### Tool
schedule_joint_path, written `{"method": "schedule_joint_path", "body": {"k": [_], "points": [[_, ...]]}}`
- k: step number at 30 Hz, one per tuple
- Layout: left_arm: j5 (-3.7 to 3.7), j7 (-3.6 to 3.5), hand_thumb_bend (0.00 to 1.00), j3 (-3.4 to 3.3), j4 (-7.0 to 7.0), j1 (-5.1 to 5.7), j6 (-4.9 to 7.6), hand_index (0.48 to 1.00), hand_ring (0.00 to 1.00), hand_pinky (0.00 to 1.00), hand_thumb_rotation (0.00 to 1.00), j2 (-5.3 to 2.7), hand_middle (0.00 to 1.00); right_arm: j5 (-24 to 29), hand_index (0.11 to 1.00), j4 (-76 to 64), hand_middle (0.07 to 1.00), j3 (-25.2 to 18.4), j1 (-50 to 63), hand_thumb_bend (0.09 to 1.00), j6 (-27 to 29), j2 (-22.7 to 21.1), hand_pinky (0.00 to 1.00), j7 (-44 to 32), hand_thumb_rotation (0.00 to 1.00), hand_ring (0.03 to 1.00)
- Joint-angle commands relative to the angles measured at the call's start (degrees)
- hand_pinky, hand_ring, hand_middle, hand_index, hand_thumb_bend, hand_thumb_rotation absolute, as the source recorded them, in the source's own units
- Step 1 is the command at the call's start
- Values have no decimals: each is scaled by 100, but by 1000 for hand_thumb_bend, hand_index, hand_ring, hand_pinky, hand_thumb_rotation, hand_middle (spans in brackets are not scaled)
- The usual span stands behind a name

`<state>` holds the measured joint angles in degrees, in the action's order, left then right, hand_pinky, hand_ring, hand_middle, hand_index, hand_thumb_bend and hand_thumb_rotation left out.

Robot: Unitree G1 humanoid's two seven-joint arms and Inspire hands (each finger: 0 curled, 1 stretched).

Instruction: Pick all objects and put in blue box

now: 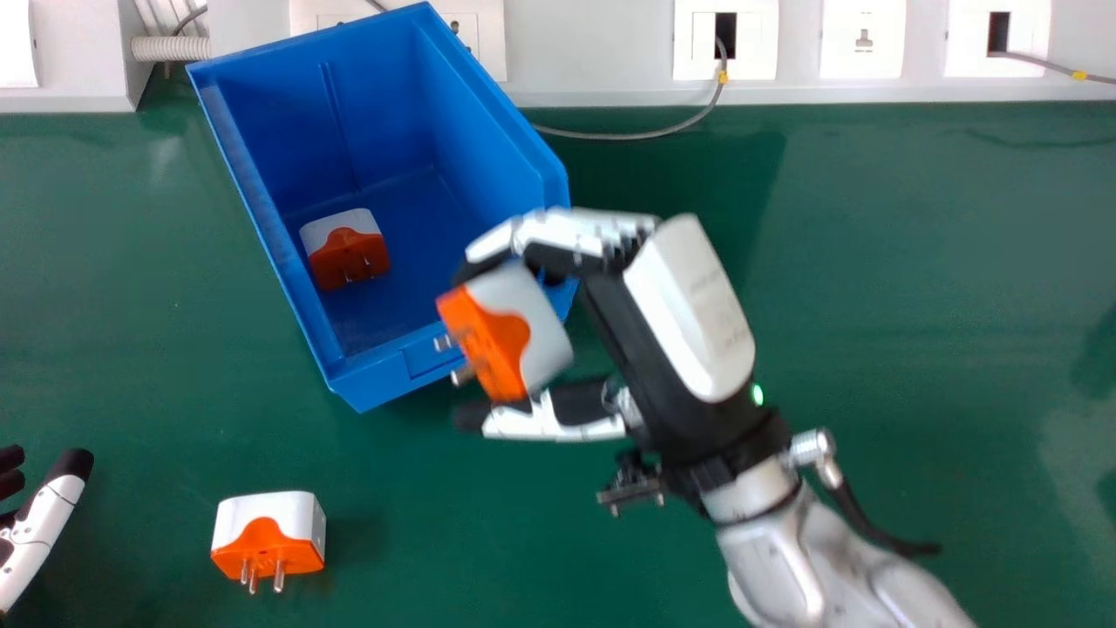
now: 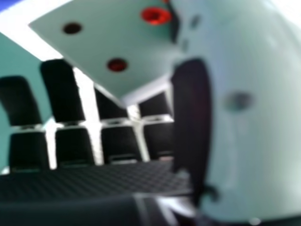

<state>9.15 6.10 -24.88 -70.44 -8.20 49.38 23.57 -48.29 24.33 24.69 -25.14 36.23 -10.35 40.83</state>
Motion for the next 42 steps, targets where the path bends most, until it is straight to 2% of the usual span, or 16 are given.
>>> {"method": "schedule_joint_path", "body": {"k": [1,7,13,15,17,20,23,26,30,32,34,37,39,42], "points": [[-83,17,841,68,-228,200,-366,740,733,679,331,-92,724,-90,444,-152,498,-124,-366,500,-66,117,323,276,0,444],[-109,69,852,99,-254,147,-431,742,728,670,349,-69,723,-165,445,336,486,-132,-1041,501,-147,76,328,288,0,439],[-74,27,850,84,-272,96,-473,741,722,663,338,-68,719,-300,478,1733,485,45,-2096,502,-410,137,352,304,0,445],[-27,-28,849,52,-275,80,-488,741,723,663,339,-78,720,-285,480,2292,487,124,-2458,502,-403,203,350,303,0,447],[-7,-48,850,30,-274,70,-499,741,723,665,337,-87,720,-308,480,2765,487,203,-2750,501,-459,283,350,361,0,448],[-53,-25,851,56,-277,70,-484,738,723,667,338,-68,719,-332,487,3454,487,340,-3131,500,-530,432,377,539,0,437],[-12,-65,848,25,-281,51,-494,738,723,668,331,-76,719,-319,486,4132,488,471,-3439,501,-743,618,400,447,0,437],[10,-68,847,12,-287,40,-516,735,721,667,320,-93,716,-288,490,4617,489,589,-3645,501,-925,768,373,284,0,448],[-72,65,850,71,-287,45,-519,735,723,666,330,-94,716,-329,492,4848,490,758,-3751,501,-1061,885,364,282,0,448],[-49,35,852,60,-278,40,-498,735,722,665,334,-113,716,-345,494,4878,493,839,-3772,501,-1078,911,357,324,0,449],[-69,39,852,77,-280,36,-490,735,722,665,334,-107,716,-330,494,4896,493,882,-3790,501,-1053,934,357,359,0,449],[-106,98,853,107,-284,22,-525,735,722,665,335,-99,717,-294,495,4892,496,926,-3833,500,-1031,953,354,287,0,450],[-105,110,852,105,-284,12,-538,735,722,665,336,-106,717,-296,499,4882,497,962,-3852,500,-1041,961,351,323,0,450],[-68,68,856,85,-283,0,-532,736,724,668,337,-124,717,-295,519,4865,498,992,-3874,497,-1027,968,325,405,0,438]]}}
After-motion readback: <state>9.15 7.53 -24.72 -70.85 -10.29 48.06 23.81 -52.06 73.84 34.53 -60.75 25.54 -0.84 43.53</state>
